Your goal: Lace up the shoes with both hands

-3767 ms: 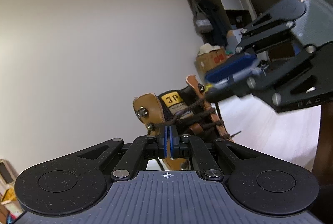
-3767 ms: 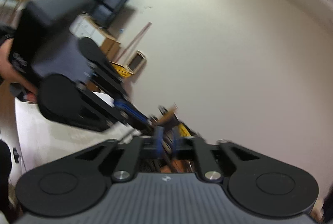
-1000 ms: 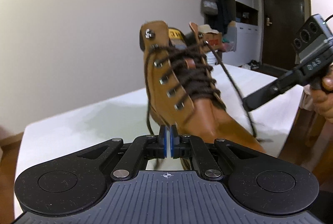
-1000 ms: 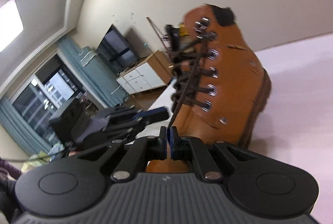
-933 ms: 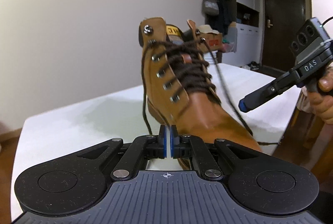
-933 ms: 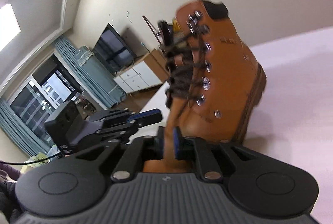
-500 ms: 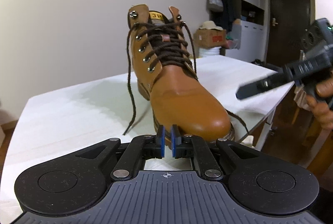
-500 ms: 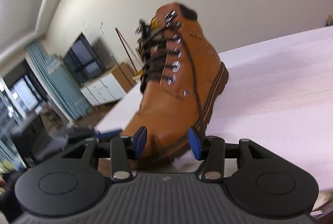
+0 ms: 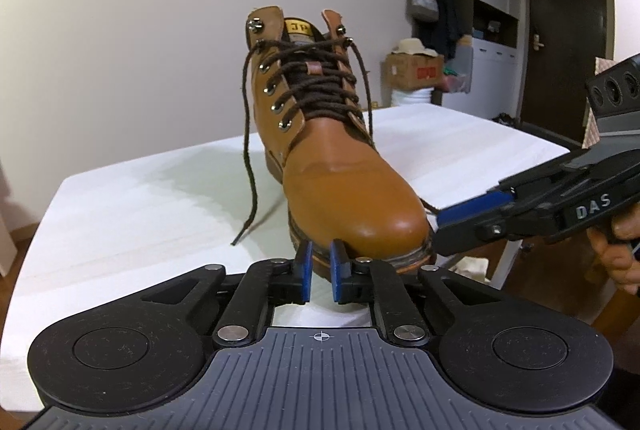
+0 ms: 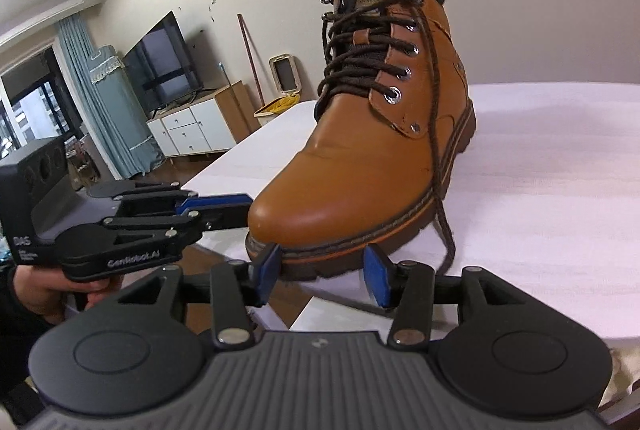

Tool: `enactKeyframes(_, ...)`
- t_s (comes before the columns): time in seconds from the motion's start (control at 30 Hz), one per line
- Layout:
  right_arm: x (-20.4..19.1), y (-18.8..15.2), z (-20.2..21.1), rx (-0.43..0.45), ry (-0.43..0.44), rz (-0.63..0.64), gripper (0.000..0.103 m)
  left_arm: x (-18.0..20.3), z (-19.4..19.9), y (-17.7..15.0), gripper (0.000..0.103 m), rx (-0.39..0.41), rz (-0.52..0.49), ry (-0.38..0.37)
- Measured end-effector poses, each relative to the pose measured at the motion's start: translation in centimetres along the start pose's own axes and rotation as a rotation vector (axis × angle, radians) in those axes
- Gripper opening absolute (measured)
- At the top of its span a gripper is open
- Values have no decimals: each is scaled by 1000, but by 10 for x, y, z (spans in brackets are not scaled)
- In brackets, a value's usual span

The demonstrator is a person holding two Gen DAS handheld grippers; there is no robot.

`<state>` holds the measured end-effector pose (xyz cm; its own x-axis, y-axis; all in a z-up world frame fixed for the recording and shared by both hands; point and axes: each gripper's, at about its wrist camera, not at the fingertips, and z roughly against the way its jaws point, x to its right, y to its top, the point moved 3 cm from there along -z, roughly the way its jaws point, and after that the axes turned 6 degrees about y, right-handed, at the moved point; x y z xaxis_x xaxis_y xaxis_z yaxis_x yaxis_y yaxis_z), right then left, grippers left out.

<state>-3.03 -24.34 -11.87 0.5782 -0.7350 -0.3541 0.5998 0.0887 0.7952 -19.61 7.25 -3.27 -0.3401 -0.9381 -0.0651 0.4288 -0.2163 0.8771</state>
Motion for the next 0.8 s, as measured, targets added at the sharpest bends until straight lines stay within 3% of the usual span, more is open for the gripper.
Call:
enactKeyframes(0.1,1,1,-2,5,1,8,51,2,-1,0,2,5,16,15)
enactKeyframes(0.17,5,1,-2,5,1,2,57,3,0,0,0,6,26,18)
enactKeyframes(0.8,43,21,-8,45,-80,8,60,23,-28,16,0,9,77,100)
